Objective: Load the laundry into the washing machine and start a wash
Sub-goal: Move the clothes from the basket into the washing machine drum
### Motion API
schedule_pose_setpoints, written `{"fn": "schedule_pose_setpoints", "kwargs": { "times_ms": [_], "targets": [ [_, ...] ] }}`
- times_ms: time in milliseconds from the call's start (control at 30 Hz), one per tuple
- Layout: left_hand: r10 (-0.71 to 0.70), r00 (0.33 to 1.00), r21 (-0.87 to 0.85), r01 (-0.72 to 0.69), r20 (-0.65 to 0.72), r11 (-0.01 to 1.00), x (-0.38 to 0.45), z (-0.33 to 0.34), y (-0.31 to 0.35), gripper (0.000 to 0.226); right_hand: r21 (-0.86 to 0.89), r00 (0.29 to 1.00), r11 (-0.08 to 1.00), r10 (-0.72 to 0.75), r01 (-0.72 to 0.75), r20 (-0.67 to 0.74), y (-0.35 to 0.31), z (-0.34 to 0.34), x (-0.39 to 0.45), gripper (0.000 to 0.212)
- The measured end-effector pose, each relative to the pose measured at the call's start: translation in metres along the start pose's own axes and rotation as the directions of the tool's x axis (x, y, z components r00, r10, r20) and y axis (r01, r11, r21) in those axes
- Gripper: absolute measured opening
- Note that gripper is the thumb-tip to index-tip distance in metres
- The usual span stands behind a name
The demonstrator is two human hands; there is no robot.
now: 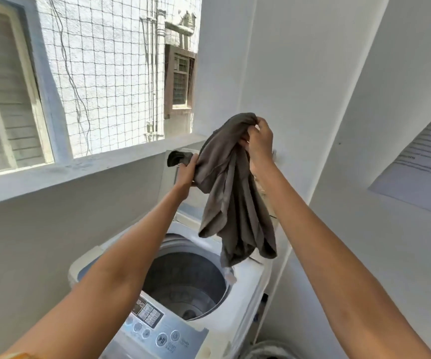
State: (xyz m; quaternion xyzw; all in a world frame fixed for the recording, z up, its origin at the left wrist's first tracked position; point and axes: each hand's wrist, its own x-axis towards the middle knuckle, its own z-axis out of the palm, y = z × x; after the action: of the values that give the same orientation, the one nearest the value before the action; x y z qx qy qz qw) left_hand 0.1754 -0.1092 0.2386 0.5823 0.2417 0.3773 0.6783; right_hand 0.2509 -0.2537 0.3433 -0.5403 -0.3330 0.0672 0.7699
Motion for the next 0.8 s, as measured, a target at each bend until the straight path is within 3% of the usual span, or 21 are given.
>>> {"fn": "schedule_pose_setpoints", "kwargs": {
  "times_ms": [100,200,267,400,467,567,667,733,800],
  "targets": [
    [-0.006,0.999,-0.062,0.009,0.039,0.998,-0.002,-0.027,0.003,0.047,0.034,0.999,0.999,0.024,-0.023,-0.028,0.017,0.022,0.006,0.029],
    [-0.124,0.975,-0.089,0.142,0.187,0.986,-0.012,-0.054,-0.017,0.073,-0.090,0.985,0.992,0.073,-0.087,-0.157,0.056,0.032,0.006,0.027],
    [-0.224,0.952,0.023,0.224,0.207,0.974,-0.022,-0.069,-0.047,0.075,-0.060,0.963,0.982,0.163,-0.180,-0.214,0.086,0.037,0.000,0.025],
    [-0.399,0.892,0.443,0.276,0.211,0.853,-0.050,-0.100,-0.114,0.039,0.114,0.916,0.930,0.366,-0.350,-0.167,0.147,0.055,-0.016,0.024],
    [-0.406,0.907,0.575,0.272,0.116,0.771,-0.048,-0.115,-0.137,0.030,0.073,0.887,0.903,0.430,-0.424,-0.168,0.178,0.058,-0.022,0.025],
    [-0.331,0.943,0.773,0.233,-0.032,0.589,-0.027,-0.136,-0.156,0.020,-0.134,0.848,0.841,0.501,-0.524,-0.173,0.225,0.045,-0.028,0.026],
    [-0.284,0.948,0.865,0.257,-0.140,0.431,0.006,-0.155,-0.164,0.029,-0.613,0.863,0.632,0.470,-0.475,-0.184,0.266,0.024,-0.039,0.025],
    [-0.223,0.953,0.843,0.289,-0.206,0.454,0.028,-0.159,-0.169,0.030,-0.845,0.885,0.407,0.441,-0.348,-0.152,0.286,0.013,-0.054,0.025],
    [-0.175,0.941,0.701,0.334,-0.291,0.630,0.049,-0.156,-0.176,0.030,-0.910,0.882,0.281,0.443,-0.306,-0.160,0.309,0.008,-0.070,0.026]
  ]
}}
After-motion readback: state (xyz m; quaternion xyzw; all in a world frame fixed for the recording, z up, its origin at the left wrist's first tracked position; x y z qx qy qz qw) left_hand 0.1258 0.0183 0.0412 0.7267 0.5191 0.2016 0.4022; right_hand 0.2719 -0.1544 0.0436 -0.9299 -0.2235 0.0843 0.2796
